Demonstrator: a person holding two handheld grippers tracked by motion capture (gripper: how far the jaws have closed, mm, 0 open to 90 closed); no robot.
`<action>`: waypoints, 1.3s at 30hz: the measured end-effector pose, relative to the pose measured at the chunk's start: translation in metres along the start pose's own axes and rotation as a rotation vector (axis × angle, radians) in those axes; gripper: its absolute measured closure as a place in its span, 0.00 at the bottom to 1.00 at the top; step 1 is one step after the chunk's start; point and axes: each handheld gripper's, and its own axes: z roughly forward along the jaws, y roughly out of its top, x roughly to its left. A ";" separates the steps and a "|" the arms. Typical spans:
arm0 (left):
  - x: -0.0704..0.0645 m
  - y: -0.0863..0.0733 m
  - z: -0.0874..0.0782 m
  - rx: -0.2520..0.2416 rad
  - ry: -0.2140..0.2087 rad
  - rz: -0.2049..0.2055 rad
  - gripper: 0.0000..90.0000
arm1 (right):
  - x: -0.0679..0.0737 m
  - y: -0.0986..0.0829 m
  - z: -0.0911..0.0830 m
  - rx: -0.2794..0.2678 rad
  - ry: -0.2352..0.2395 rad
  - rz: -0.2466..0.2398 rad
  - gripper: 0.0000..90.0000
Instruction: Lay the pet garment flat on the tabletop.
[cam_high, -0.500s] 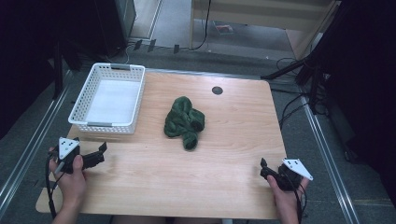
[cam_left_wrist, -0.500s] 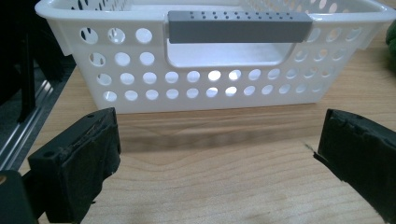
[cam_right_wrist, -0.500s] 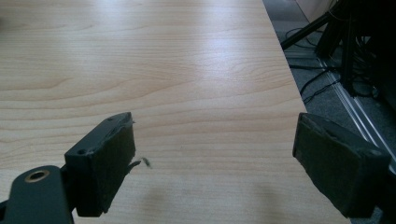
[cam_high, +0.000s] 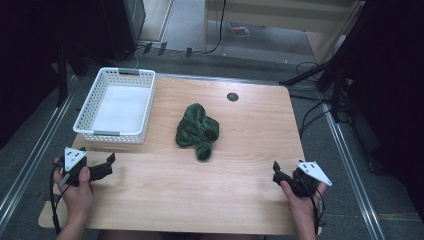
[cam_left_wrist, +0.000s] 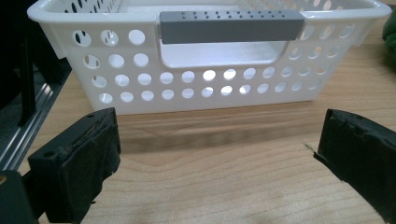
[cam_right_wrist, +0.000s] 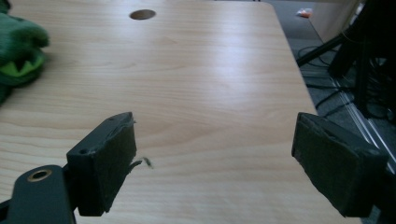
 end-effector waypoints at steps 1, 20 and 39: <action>0.001 0.000 0.000 0.006 -0.003 0.002 0.00 | 0.006 0.004 0.001 0.001 0.009 -0.010 0.16; 0.000 0.000 0.001 0.007 -0.004 0.005 0.00 | 0.158 0.067 0.063 0.037 0.268 -0.169 0.13; -0.001 0.001 0.002 0.013 -0.002 0.012 0.00 | 0.212 0.061 0.161 0.195 0.307 -0.219 0.60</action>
